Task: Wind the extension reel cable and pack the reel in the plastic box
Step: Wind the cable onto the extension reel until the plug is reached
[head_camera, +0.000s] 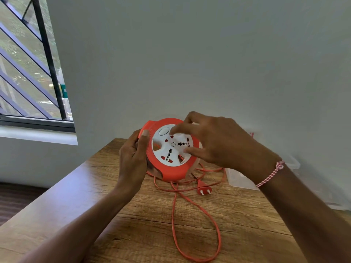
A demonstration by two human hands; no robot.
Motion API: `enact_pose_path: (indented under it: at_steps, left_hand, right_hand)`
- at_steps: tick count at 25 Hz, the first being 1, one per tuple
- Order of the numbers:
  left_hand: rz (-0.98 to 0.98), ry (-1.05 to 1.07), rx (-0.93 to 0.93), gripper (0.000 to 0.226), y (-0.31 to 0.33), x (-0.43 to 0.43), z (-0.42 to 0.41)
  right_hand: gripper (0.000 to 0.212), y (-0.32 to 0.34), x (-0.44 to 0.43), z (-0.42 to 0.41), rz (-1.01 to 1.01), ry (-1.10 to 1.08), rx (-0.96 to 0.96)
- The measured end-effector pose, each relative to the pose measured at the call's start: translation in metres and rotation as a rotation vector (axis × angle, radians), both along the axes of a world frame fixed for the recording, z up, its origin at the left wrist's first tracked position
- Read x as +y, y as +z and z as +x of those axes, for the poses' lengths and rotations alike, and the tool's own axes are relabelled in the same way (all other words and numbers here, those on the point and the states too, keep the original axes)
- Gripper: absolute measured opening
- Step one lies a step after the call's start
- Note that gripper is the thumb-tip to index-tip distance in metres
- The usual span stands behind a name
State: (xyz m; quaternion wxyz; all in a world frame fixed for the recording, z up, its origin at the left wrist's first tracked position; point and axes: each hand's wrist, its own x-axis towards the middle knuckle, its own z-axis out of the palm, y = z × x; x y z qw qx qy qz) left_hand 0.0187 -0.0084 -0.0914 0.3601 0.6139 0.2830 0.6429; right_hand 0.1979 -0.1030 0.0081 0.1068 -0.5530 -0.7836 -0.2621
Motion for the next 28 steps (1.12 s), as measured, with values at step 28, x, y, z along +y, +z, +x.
enact_pose_path:
  at_steps: [28]
  left_hand:
    - [0.054,0.014,0.026,0.04,-0.007,-0.002,0.003]
  right_hand:
    - [0.046,-0.047,0.016,-0.033,-0.023,-0.146,0.833]
